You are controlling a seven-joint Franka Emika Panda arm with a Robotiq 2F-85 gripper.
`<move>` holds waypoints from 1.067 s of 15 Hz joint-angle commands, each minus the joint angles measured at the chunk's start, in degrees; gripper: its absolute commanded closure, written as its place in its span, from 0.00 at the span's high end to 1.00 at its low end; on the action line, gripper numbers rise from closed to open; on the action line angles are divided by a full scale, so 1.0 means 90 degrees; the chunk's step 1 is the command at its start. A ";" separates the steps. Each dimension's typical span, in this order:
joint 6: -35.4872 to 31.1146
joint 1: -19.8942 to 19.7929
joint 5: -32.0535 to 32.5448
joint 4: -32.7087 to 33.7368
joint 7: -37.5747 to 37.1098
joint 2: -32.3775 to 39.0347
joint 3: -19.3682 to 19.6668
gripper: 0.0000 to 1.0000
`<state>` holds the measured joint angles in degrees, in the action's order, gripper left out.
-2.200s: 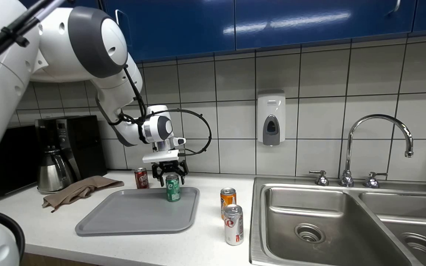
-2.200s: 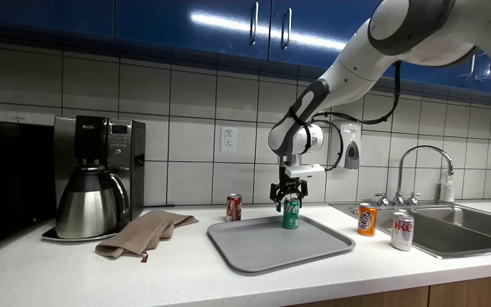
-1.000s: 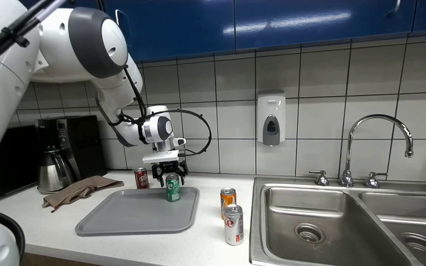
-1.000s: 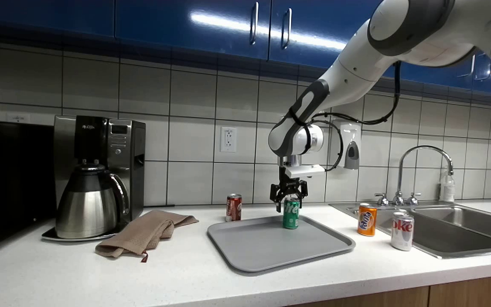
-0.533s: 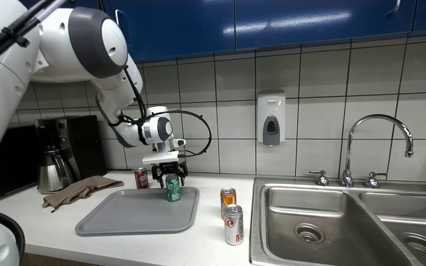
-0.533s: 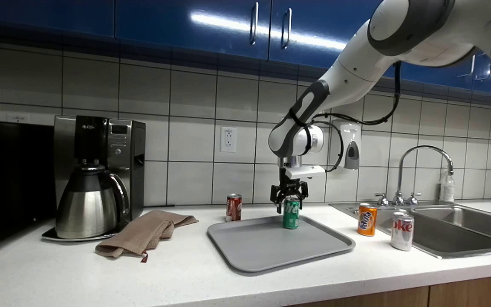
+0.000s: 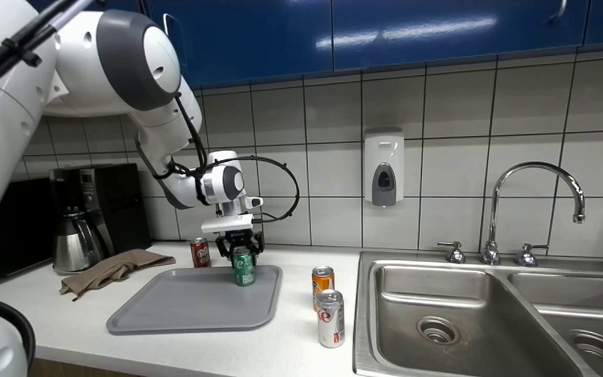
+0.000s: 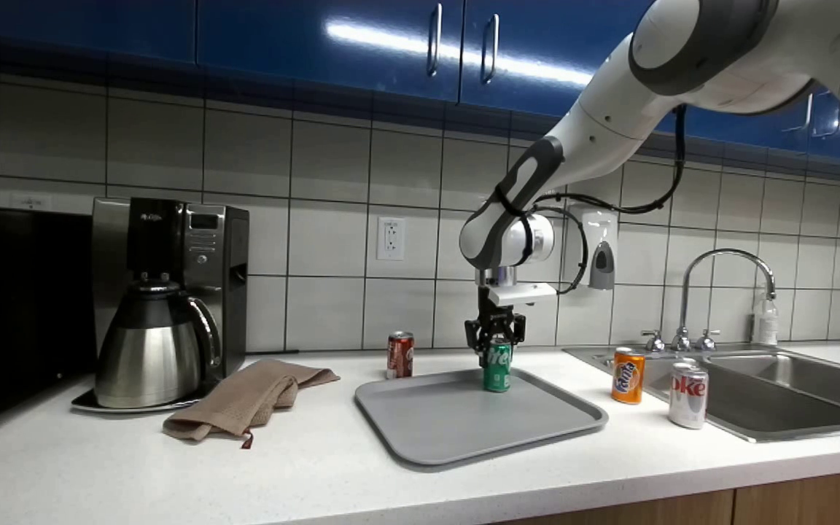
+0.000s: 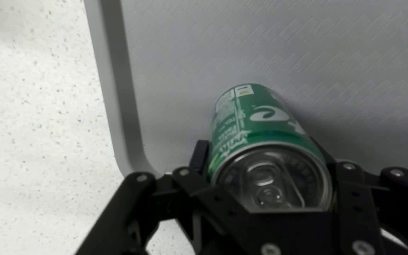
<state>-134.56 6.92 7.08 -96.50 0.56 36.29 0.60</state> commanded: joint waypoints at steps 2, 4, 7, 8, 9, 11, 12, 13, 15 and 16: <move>-0.0045 -0.0055 0.0052 -0.0133 0.0016 -0.0136 -0.0066 0.40; -0.0051 -0.0058 0.0048 -0.0146 0.0025 -0.0149 -0.0071 0.40; -0.0099 -0.0093 0.0015 -0.0204 0.0057 -0.0245 -0.0086 0.40; -0.0112 -0.0096 0.0018 -0.0215 0.0060 -0.0269 -0.0082 0.40; -0.0080 -0.0139 -0.0028 -0.0205 0.0146 -0.0291 -0.0122 0.40; -0.0096 -0.0139 -0.0009 -0.0196 0.0129 -0.0322 -0.0097 0.40; -0.0098 -0.0151 -0.0010 -0.0194 0.0127 -0.0339 -0.0089 0.40; -0.0095 -0.0170 -0.0017 -0.0191 0.0120 -0.0356 -0.0078 0.40; -0.0076 -0.0213 -0.0018 -0.0183 0.0132 -0.0405 -0.0063 0.40; -0.0057 -0.0247 -0.0027 -0.0179 0.0151 -0.0437 -0.0064 0.40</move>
<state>-135.11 6.21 7.07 -96.55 0.69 35.25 0.61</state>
